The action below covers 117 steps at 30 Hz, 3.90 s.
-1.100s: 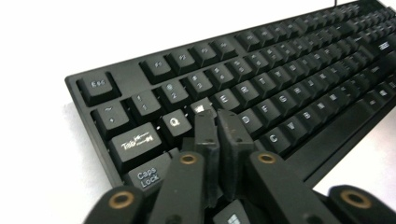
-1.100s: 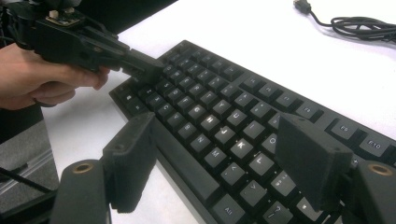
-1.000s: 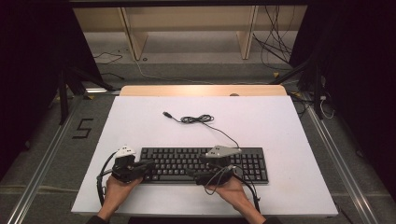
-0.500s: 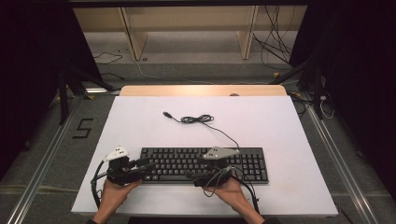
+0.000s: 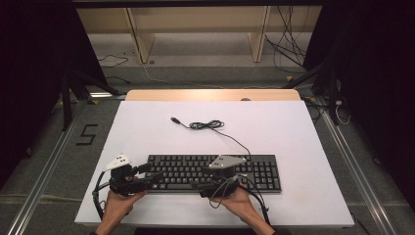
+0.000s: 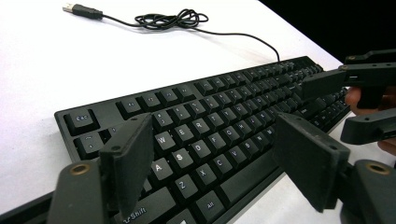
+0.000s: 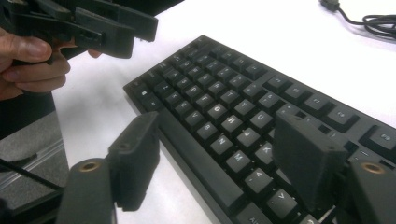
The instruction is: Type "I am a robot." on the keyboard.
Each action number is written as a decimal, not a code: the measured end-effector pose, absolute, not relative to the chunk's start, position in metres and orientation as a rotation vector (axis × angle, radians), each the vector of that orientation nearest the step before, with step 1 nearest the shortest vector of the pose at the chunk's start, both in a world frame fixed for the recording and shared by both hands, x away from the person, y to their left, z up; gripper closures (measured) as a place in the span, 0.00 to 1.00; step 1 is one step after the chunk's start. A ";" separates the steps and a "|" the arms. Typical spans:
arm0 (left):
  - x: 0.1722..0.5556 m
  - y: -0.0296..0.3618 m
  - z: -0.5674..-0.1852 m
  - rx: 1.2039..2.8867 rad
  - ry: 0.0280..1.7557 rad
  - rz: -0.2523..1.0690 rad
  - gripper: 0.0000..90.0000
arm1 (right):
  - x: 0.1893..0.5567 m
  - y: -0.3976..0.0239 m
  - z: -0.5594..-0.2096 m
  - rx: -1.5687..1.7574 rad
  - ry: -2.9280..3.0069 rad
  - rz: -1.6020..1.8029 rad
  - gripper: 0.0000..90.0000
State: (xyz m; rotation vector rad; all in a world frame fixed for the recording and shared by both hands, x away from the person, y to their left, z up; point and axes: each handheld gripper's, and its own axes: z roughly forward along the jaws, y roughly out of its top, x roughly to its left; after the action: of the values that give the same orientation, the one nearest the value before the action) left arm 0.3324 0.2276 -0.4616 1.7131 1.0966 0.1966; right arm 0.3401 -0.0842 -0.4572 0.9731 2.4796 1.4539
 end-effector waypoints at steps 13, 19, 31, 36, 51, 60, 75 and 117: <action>0.330 0.226 -0.460 1.701 1.079 0.200 0.27 | 0.342 -0.075 -0.463 0.961 2.521 1.411 0.65; 0.328 0.227 -0.459 1.693 1.073 0.203 0.27 | 0.342 -0.071 -0.467 0.946 2.548 1.385 0.79; 0.325 0.223 -0.457 1.698 1.031 0.206 0.27 | 0.342 -0.065 -0.475 0.926 2.582 1.299 0.98; 0.323 0.222 -0.457 1.708 1.023 0.207 0.27 | 0.343 -0.065 -0.476 0.927 2.582 1.276 0.99; 0.322 0.222 -0.457 1.721 1.017 0.216 0.27 | 0.344 -0.065 -0.481 0.939 2.601 1.212 1.00; 0.322 0.222 -0.458 1.722 1.020 0.219 0.27 | 0.342 -0.063 -0.484 0.939 2.600 1.188 1.00; 0.324 0.225 -0.458 1.715 1.030 0.224 0.27 | 0.344 -0.073 -0.476 0.993 2.552 1.313 0.92; 0.372 0.184 -0.466 1.935 1.024 0.216 0.91 | 0.342 -0.109 -0.455 1.047 2.443 1.400 0.38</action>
State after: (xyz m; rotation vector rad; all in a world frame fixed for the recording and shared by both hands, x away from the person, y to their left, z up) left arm 0.3716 0.1843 -0.4655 1.9352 1.0236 0.2156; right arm 0.3416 -0.1089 -0.4555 1.0473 2.4426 1.4004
